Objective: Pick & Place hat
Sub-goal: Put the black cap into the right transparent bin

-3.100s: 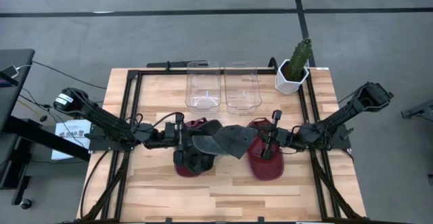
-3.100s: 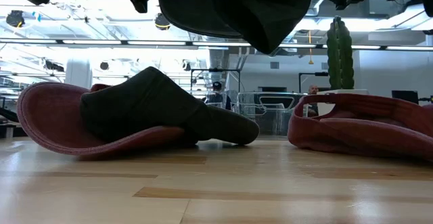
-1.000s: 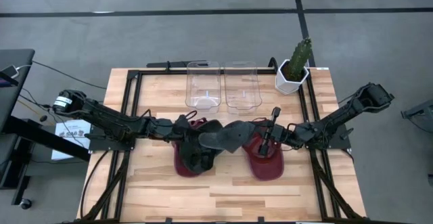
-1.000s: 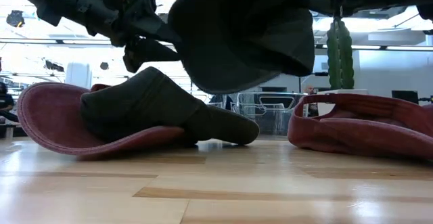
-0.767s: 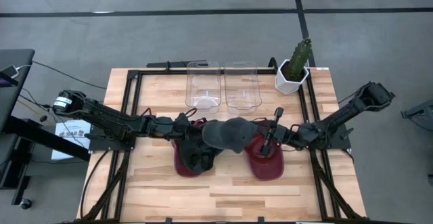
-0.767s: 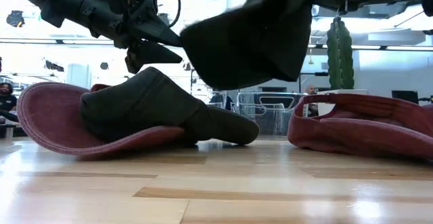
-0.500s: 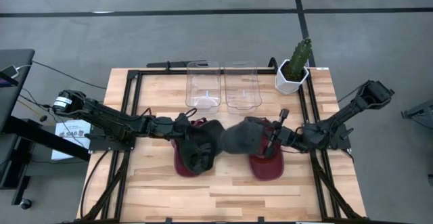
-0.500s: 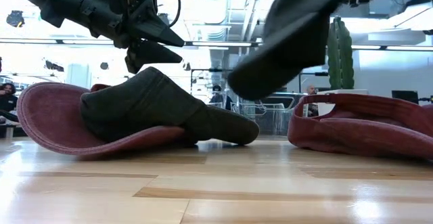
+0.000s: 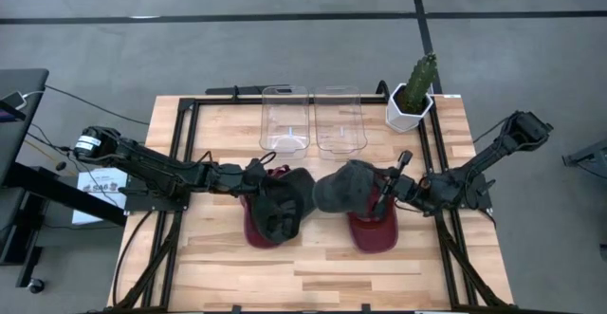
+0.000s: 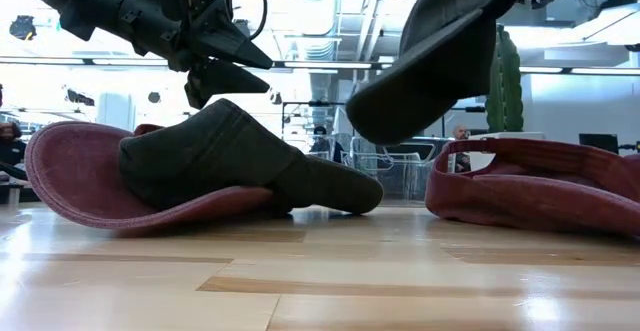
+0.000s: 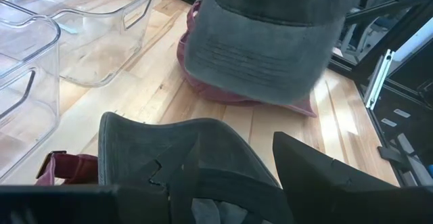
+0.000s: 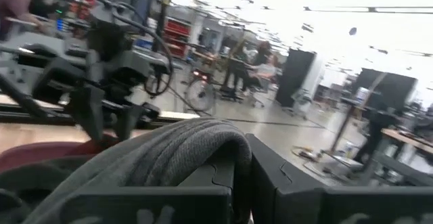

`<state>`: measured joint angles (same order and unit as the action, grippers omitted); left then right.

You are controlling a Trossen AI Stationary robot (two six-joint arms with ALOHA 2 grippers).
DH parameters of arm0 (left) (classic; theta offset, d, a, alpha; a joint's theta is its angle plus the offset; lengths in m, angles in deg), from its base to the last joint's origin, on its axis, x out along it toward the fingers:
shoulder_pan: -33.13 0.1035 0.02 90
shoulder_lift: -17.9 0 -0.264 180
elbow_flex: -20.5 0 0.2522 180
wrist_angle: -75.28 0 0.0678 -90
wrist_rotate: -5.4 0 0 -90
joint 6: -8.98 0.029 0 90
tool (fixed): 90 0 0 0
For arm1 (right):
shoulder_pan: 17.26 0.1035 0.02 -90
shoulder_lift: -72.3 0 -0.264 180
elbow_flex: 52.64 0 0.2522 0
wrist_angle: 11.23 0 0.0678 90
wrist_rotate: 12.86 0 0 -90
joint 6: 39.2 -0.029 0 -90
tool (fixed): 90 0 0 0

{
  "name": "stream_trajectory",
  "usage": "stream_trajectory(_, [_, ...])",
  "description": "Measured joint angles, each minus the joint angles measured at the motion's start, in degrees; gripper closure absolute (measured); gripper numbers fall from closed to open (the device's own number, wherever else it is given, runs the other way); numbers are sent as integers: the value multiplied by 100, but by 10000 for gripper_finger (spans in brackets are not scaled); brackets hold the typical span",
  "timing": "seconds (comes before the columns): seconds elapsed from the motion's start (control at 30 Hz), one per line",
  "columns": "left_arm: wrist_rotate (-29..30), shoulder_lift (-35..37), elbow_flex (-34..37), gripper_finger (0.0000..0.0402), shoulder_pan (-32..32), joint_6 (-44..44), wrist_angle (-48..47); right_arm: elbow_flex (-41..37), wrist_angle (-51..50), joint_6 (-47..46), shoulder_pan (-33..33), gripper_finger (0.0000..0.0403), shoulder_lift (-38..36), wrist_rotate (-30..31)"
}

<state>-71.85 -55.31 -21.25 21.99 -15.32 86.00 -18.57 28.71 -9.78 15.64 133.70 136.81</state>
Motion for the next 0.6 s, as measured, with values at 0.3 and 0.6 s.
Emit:
stream_trajectory(0.3, [0,0,0,215,0,0,36,695,-14,1359,-438,396,2,1024])
stream_trajectory(0.6, [0,2,0,215,0,0,43,1178,-859,1634,-1550,396,6,1522])
